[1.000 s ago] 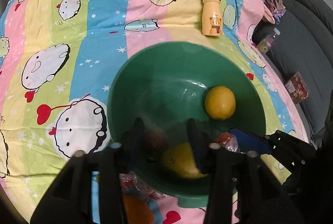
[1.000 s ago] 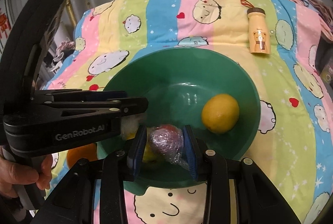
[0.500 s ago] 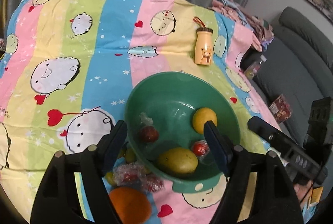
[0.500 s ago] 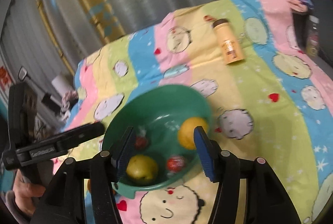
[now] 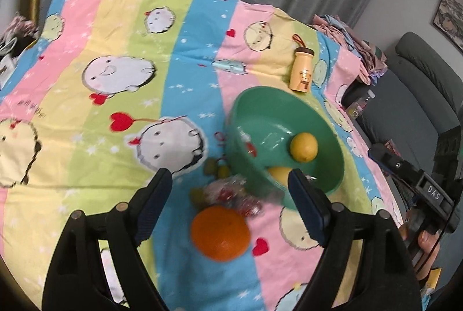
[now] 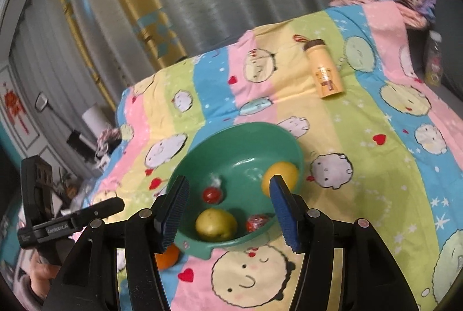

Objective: Organize fruits
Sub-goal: 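Withdraw the right gripper from the basin toward the orange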

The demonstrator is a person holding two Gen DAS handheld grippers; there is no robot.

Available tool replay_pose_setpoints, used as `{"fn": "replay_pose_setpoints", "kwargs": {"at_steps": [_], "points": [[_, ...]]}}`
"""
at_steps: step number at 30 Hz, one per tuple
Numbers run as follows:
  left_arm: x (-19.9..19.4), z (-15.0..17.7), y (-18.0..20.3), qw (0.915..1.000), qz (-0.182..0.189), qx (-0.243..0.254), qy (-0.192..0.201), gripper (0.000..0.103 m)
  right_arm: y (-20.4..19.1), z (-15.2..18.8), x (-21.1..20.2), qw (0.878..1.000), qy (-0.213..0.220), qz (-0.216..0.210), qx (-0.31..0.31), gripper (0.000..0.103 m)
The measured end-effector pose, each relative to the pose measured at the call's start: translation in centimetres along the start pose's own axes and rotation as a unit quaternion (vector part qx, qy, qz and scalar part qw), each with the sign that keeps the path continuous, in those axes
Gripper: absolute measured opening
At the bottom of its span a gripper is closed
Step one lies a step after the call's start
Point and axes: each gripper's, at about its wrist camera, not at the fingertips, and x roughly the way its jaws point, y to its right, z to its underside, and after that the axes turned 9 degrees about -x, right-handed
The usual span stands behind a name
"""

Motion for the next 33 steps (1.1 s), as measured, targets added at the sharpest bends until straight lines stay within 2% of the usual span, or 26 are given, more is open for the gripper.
{"fn": "replay_pose_setpoints", "kwargs": {"at_steps": [6, 11, 15, 19, 25, 29, 33], "points": [[-1.7, 1.9, -2.7, 0.9998, -0.013, -0.013, 0.009, 0.082, -3.6, 0.7, 0.0, 0.999, -0.011, -0.011, -0.048, 0.058], [-2.1, 3.1, -4.5, 0.9993, 0.006, -0.032, 0.020, 0.083, -6.1, 2.2, 0.5, 0.997, -0.026, -0.029, -0.069, 0.059], [-1.7, 3.3, -5.0, 0.9993, 0.011, -0.035, 0.008, 0.083, -7.9, 3.7, 1.1, 0.994, -0.048, -0.047, -0.089, 0.059], [-1.5, 3.7, -4.8, 0.9997, 0.010, -0.021, 0.007, 0.083, -9.1, 5.2, 1.7, 0.990, -0.069, -0.065, -0.106, 0.059], [-0.6, 4.2, -4.4, 0.9997, -0.017, 0.016, 0.004, 0.083, -10.2, 6.3, 3.6, 0.983, -0.102, -0.085, -0.130, 0.059], [0.2, 4.4, -4.4, 0.9995, -0.023, 0.023, -0.005, 0.083, -10.7, 7.5, 5.1, 0.976, -0.134, -0.074, -0.152, 0.059], [0.8, 4.7, -4.1, 0.9990, -0.028, 0.034, -0.011, 0.083, -10.5, 7.8, 5.8, 0.976, -0.140, -0.081, -0.146, 0.059]]}}
